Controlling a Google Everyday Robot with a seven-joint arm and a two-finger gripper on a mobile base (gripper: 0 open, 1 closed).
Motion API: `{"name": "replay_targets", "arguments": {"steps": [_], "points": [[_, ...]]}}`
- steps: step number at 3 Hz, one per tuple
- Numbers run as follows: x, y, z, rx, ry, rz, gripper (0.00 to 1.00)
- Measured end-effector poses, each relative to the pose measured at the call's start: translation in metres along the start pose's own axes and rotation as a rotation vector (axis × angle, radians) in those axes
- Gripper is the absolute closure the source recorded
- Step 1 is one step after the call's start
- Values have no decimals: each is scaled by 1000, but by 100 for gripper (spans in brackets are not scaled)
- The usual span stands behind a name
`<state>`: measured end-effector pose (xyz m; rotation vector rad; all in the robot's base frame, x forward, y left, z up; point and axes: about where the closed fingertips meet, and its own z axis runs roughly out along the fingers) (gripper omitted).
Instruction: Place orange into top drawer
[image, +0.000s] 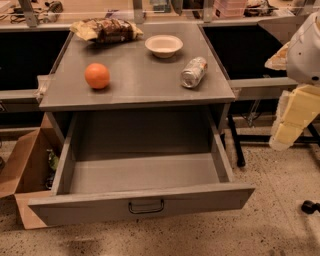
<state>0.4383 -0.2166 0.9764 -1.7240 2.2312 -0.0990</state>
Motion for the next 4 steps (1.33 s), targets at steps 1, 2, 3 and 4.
{"name": "replay_targets", "arguments": {"steps": [1,2,3,4], "points": [[-4,-6,2,13,-16,8,0],[-41,-33,28,4,-128,50,0],[-91,-68,76,-35,-289,131,0],[-91,-68,76,-35,-289,131,0]]}}
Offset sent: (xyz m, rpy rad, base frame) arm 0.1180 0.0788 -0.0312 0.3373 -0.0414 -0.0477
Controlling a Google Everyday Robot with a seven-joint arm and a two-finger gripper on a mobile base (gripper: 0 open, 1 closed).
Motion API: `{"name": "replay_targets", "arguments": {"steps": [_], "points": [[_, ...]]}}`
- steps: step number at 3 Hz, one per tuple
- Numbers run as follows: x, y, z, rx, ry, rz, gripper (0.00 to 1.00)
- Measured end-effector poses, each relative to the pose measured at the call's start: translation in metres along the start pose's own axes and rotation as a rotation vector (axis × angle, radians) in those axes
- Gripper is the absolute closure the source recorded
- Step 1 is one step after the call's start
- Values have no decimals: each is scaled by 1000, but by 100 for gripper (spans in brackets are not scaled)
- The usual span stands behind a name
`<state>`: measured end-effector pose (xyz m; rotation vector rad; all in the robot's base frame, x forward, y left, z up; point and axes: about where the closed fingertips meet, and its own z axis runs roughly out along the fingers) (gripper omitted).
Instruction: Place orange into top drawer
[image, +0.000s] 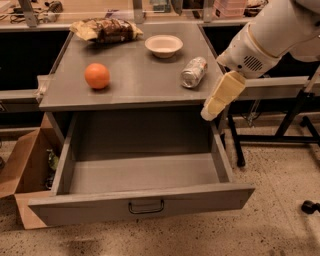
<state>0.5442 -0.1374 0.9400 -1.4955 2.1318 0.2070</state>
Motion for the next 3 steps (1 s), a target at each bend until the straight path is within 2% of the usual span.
{"name": "replay_targets", "arguments": {"steps": [1,2,3], "points": [[-50,-28,35,18,-119,-21,0],[-116,-55,71,21,-241,-47,0],[-172,-67,110,-25,-373,-5,0]]}}
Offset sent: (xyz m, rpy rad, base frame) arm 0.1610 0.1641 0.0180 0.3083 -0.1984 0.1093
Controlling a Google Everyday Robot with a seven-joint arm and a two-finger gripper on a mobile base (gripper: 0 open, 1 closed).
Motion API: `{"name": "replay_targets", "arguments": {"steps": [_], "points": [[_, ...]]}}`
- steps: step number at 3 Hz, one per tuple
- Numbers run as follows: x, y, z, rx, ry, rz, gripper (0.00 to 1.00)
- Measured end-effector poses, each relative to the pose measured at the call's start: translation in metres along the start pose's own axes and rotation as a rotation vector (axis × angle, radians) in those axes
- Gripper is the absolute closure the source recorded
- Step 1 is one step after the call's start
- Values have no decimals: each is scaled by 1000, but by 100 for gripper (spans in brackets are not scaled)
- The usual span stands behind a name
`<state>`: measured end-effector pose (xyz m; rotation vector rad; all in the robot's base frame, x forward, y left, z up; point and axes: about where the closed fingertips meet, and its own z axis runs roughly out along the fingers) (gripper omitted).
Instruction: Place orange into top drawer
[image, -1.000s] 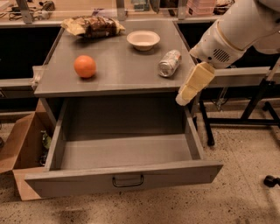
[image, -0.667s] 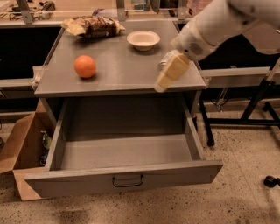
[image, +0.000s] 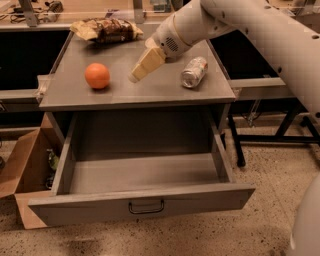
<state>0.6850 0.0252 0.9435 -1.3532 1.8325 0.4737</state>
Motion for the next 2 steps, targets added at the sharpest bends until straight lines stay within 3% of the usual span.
{"name": "replay_targets", "arguments": {"steps": [1,2], "points": [[0,0,0,0,0,0,0],[4,-3,41,-2,-16,28,0]]}}
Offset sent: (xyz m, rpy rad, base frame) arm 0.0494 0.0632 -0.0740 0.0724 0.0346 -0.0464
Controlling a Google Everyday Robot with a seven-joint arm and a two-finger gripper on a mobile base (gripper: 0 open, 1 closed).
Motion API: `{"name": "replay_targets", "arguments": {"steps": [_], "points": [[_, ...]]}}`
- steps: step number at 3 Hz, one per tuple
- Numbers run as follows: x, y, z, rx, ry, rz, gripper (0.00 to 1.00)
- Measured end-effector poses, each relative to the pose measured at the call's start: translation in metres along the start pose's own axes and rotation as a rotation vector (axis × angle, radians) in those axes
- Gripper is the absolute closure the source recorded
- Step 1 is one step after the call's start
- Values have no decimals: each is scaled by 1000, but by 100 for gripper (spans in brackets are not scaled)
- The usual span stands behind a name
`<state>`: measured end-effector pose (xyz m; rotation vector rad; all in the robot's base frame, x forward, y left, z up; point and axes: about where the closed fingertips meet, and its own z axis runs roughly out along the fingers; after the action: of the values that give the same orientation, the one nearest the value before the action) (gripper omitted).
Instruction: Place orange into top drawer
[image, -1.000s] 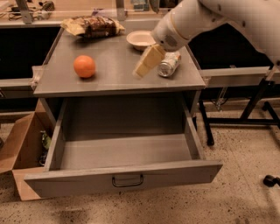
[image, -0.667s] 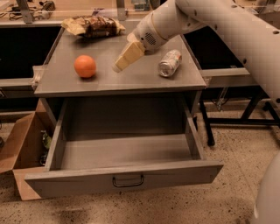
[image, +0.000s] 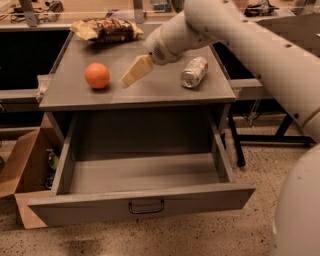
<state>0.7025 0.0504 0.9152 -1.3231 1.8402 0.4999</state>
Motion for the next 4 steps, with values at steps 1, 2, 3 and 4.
{"name": "replay_targets", "arguments": {"steps": [1,2,3,4], "points": [[-4,-4,69,-1,-47,21,0],[-10,-9,104,1,-93,38,0],[-16,-9,127,-8,-130,45,0],[-29,-6,136,-14,-174,36,0]]}}
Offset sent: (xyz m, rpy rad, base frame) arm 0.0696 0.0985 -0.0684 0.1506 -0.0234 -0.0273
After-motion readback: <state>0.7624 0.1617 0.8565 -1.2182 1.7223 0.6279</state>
